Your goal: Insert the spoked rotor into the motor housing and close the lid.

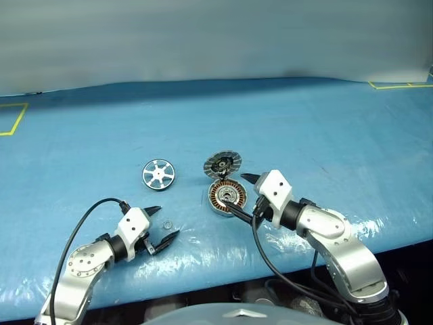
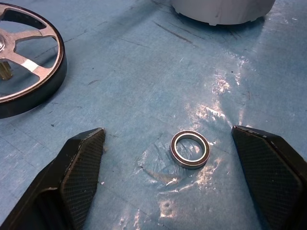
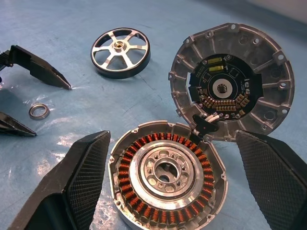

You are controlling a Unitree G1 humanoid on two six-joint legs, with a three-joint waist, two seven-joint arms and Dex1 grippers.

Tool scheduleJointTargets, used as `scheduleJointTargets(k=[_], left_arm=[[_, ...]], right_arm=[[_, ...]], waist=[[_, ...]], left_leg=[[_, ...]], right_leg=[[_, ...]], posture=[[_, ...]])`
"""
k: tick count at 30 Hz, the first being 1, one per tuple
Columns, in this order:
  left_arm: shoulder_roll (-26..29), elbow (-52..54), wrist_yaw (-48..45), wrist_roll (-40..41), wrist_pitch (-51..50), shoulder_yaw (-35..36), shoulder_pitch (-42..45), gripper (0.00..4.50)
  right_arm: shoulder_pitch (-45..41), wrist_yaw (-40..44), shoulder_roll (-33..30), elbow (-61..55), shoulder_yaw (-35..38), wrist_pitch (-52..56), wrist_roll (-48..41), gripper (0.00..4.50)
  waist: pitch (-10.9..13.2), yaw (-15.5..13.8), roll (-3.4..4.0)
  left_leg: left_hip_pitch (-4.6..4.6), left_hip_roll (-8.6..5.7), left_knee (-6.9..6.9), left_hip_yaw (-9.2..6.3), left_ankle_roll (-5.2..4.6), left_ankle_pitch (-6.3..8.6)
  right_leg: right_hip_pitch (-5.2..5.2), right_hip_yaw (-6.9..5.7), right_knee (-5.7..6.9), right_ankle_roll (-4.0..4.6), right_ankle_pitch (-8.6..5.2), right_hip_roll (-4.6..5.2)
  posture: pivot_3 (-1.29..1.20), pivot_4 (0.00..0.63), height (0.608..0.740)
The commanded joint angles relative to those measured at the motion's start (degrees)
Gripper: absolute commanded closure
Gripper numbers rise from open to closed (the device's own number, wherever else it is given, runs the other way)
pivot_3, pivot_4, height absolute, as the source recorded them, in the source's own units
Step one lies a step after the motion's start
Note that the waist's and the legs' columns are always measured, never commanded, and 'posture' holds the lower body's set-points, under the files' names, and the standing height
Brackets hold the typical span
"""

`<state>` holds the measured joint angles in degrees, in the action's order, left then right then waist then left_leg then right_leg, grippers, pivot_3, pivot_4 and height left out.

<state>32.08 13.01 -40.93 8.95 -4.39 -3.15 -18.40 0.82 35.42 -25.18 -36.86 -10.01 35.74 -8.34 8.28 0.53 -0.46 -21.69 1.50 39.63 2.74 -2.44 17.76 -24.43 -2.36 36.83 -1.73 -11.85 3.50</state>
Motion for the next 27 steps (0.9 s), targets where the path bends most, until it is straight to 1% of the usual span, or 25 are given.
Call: scheduleJointTargets(k=[1,4,9,10,13,16,18,21,24,27], left_arm=[[0.5,-5.3,-1.1,-1.2,-0.4,-1.2,-1.0,0.94],[0.9,-7.0,-0.6,-2.8,1.0,-1.7,-1.8,1.9],[1.0,-9.9,-0.8,-2.5,2.2,-1.2,-2.2,3.55],[0.9,-10.5,-0.6,-2.5,2.6,-1.1,-2.1,3.81],[0.8,-11.9,-0.6,-2.3,3.6,-0.9,-1.8,3.83],[0.2,-14.1,0.9,-3.8,8.4,-0.5,-0.9,3.83],[-1.1,-14.6,0.7,-1.8,11.2,0.2,0.1,3.83],[-3.2,-11.5,-0.4,1.5,14.9,0.6,2.8,3.83],[-5.0,-7.3,-1.2,3.7,14.0,-0.3,6.1,3.83],[-6.0,-5.0,-2.1,3.5,12.8,-1.9,9.6,3.83]], right_arm=[[-0.7,-0.7,-0.7,-1.1,-0.4,-0.2,-0.3,0.09],[-1.0,-0.9,-1.2,-0.8,-0.4,-0.1,-0.6,0.09],[-1.3,-1.1,-1.8,-0.7,-0.6,0.3,-1.0,0.09],[-1.4,-1.1,-2.0,-0.6,-0.9,0.2,-0.7,0.09],[-1.8,-1.1,-2.0,-0.4,-1.1,0.2,-1.0,0.09],[-2.0,-1.1,-1.6,-0.3,-1.0,0.0,-1.5,0.09],[-2.0,-1.3,-1.3,-0.3,-0.8,-0.3,-1.9,0.09],[-1.6,-1.9,-0.6,-0.2,0.2,-1.7,-2.3,0.09],[-1.4,-2.9,0.2,0.2,1.5,-2.4,-2.8,0.09],[-1.1,-3.2,0.1,0.2,1.3,-2.5,-2.9,0.09]], waist=[[-0.1,0.0,0.06],[-0.1,0.0,0.13],[-0.3,0.0,0.29],[-0.3,0.1,0.35],[-0.4,0.1,0.45],[-0.5,0.1,0.62],[-0.5,0.1,0.63],[-0.5,0.0,0.63],[-0.4,-0.6,0.55],[-0.2,-1.6,0.43]], left_leg=[[0.03,0.0,0.0,0.0,0.0,0.0],[0.11,0.01,0.0,0.0,0.0,0.0],[0.15,0.03,0.0,-0.01,0.0,0.0],[0.15,0.04,0.0,-0.01,-0.01,0.0],[0.18,0.05,-0.01,0.0,-0.01,0.0],[0.24,0.09,-0.01,0.0,-0.01,0.0],[0.27,0.1,-0.01,-0.01,-0.01,-0.01],[0.27,0.1,0.0,-0.02,-0.03,-0.05],[0.14,0.07,0.02,-0.05,-0.04,-0.15],[0.05,0.0,0.1,-0.05,-0.06,-0.18]], right_leg=[[0.0,0.0,0.0,0.0,0.0,0.0],[-0.01,0.0,0.0,-0.21,-0.13,0.01],[-0.03,-0.01,0.0,-0.2,-0.13,0.01],[-0.03,-0.01,0.0,-0.2,-0.14,0.0],[-0.02,-0.01,0.01,-0.19,-0.14,-0.01],[-0.03,-0.02,0.02,-0.17,-0.14,-0.03],[-0.04,-0.03,0.04,-0.15,-0.13,-0.04],[-0.04,-0.06,0.06,-0.12,-0.11,-0.03],[-0.1,-0.09,0.05,-0.15,-0.07,0.01],[-0.11,-0.07,0.03,-0.22,-0.01,0.05]], posture=[[0.0,0.15,0.74],[0.0,0.15,0.74],[0.0,0.15,0.74],[0.0,0.15,0.74],[0.0,0.15,0.74],[0.0,0.15,0.74],[0.0,0.15,0.74],[0.0,0.15,0.74],[0.0,0.15,0.74],[0.0,0.15,0.74]])
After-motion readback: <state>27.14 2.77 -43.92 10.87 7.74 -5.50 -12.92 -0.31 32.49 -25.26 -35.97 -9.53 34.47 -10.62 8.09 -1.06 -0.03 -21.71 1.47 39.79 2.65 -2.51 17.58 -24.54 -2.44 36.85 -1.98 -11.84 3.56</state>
